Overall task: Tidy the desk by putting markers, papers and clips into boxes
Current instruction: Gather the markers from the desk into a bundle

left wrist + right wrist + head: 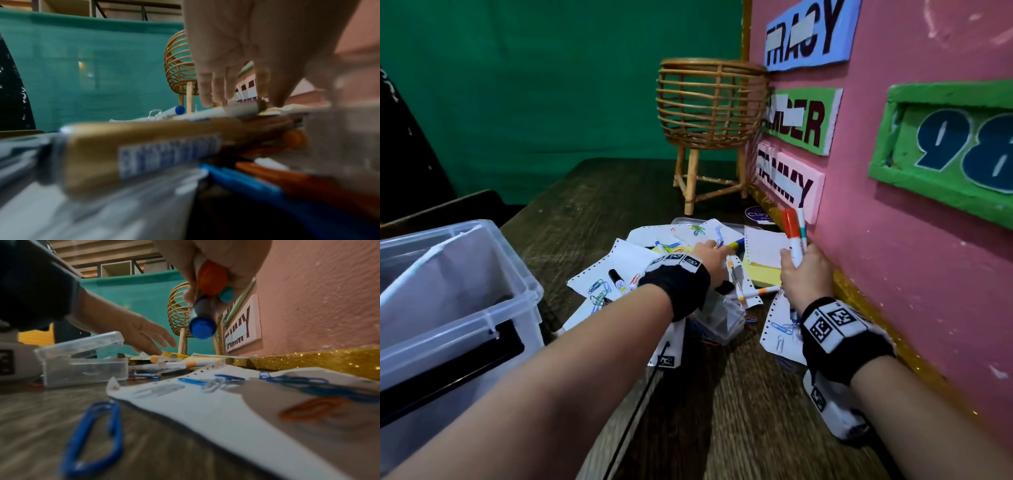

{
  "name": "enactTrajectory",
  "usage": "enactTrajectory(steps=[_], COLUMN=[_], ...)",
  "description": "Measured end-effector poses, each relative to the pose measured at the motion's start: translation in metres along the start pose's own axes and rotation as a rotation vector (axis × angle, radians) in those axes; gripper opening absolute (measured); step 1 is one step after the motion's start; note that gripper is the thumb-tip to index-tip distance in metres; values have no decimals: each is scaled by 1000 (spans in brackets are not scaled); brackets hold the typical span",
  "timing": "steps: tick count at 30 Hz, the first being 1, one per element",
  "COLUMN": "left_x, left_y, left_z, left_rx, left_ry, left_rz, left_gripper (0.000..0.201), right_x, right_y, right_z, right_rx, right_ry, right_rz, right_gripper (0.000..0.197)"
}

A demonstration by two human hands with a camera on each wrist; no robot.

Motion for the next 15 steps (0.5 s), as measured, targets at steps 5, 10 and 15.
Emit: enactTrajectory(steps=[5, 10, 15], left_x=[0, -1, -3], left_y=[1, 3, 31], left_z=[6, -21, -43], left_rx=[-59, 124, 360], left_ry=[81, 68, 205], left_rz=[-58, -44, -149], left_gripper=[38, 32, 32], right_x=[-2, 0, -3], right_y=[-1, -2, 2], right_z=[2, 5, 1], right_rx=[1, -35, -62], right_ry=[-12, -43, -101], right_rz=[-29, -22, -17], right_gripper=[35, 29, 36])
Point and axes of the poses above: each hand's wrist, its own y-axis away from the middle knuckle, its own z-axis out of the palm, x = y × z, the point moved 3 cm from there along -y, towards the middle knuckle, and after that the axes turned 10 degrees about z, right-handed, at the moved point
